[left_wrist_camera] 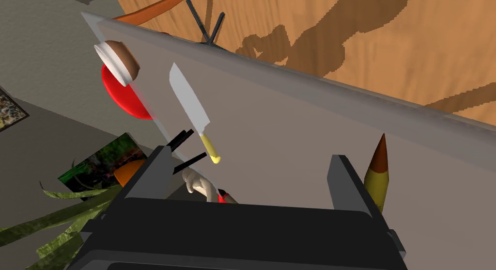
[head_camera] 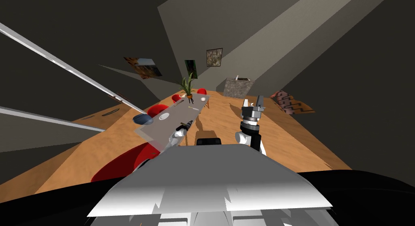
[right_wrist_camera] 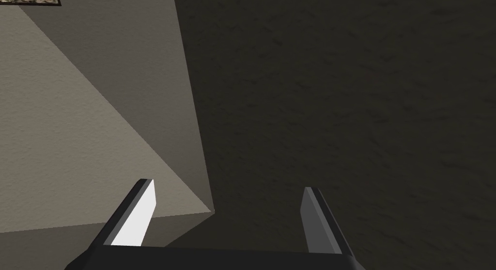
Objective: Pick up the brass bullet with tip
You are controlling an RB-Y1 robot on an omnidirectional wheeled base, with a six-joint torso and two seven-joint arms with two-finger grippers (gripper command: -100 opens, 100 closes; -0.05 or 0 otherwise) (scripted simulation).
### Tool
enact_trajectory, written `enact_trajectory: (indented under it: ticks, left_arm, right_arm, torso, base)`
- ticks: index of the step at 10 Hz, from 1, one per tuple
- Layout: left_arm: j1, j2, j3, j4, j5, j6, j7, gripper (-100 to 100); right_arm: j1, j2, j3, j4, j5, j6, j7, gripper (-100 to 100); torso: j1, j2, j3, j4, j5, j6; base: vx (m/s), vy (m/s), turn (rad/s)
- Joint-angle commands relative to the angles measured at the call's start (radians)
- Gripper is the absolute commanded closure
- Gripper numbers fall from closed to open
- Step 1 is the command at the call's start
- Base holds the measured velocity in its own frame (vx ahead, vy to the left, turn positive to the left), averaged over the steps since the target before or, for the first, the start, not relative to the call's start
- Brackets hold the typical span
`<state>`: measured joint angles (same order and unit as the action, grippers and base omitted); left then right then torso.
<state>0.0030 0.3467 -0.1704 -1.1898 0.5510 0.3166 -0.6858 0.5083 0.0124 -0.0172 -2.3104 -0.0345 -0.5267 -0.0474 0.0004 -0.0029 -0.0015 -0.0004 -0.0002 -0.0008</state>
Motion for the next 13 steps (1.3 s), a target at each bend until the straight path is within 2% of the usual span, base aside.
enact_trajectory:
  ticks: [1,2,3,4,5,6,7,8,9,10,12,13]
  left_arm:
    - [-0.021,0.007,0.000,0.050,0.017,0.016,-0.014,-100]
    - [-0.021,0.007,0.000,0.064,0.017,0.016,-0.014,-100]
    - [-0.049,0.020,0.005,0.100,0.044,0.054,-0.036,-100]
    - [-0.049,0.020,0.005,0.129,0.044,0.054,-0.036,-100]
    - [-0.076,0.034,0.011,0.163,0.071,0.090,-0.056,-100]
    - [-0.076,0.034,0.011,0.195,0.071,0.090,-0.056,-100]
    - [-0.103,0.047,0.018,0.226,0.096,0.125,-0.075,-100]
    - [-0.103,0.047,0.018,0.255,0.096,0.125,-0.075,-100]
    - [-0.128,0.059,0.026,0.286,0.120,0.158,-0.092,-100]
    - [-0.128,0.059,0.026,0.305,0.120,0.158,-0.092,-100]
    - [-0.175,0.083,0.042,0.403,0.165,0.214,-0.123,-100]
    - [-0.175,0.083,0.042,0.431,0.165,0.220,-0.123,-100]
  right_arm:
    - [0.000,0.000,0.000,0.000,0.000,0.000,0.000,0]
    - [0.000,0.000,0.000,0.000,0.000,0.000,0.000,0]
    - [0.000,0.000,0.000,0.000,0.000,0.000,0.000,0]
    - [0.000,0.000,0.000,0.000,0.000,0.000,0.000,0]
    - [0.000,0.000,0.000,0.000,0.000,0.000,0.000,0]
    - [0.000,0.000,0.000,0.000,0.000,0.000,0.000,0]
    - [0.000,0.000,0.000,0.000,0.000,0.000,0.000,0]
    - [0.000,0.000,0.000,0.000,0.000,0.000,0.000,0]
    - [0.000,0.000,0.000,0.000,0.000,0.000,0.000,0]
    - [0.000,0.000,0.000,0.000,0.000,0.000,0.000,0]
    - [0.000,0.000,0.000,0.000,0.000,0.000,0.000,0]
    - [0.000,0.000,0.000,0.000,0.000,0.000,0.000,0]
  torso:
    - [0.000,0.000,0.000,0.000,0.000,0.000]
    - [0.000,0.000,0.000,0.000,0.000,0.000]
    - [0.000,0.001,0.001,0.000,0.000,0.000]
    - [0.000,0.001,0.000,0.000,0.000,0.000]
    - [0.000,0.000,0.000,0.000,0.000,0.000]
    - [0.001,-0.001,-0.001,0.000,0.000,0.000]
    - [0.001,-0.001,-0.001,0.000,0.000,0.000]
    - [0.001,-0.001,-0.001,0.000,0.000,0.000]
    - [0.001,-0.001,-0.001,0.000,0.000,0.000]
    - [0.000,-0.002,-0.001,0.000,0.000,0.000]
    - [0.001,-0.002,-0.001,0.000,0.000,0.000]
    - [0.001,-0.003,-0.002,-0.001,0.000,0.000]
  base:
    - [0.045,0.002,-0.045]
    - [0.016,0.003,0.001]
    - [0.039,0.007,-0.078]
    - [0.048,0.008,-0.033]
    - [0.064,0.014,-0.046]
    - [0.055,0.010,-0.040]
    - [0.059,0.010,-0.063]
    - [0.057,0.012,-0.026]
    - [0.080,0.003,-0.041]
    - [0.068,0.015,-0.026]
    - [0.083,0.023,-0.058]
    - [0.080,0.023,-0.029]
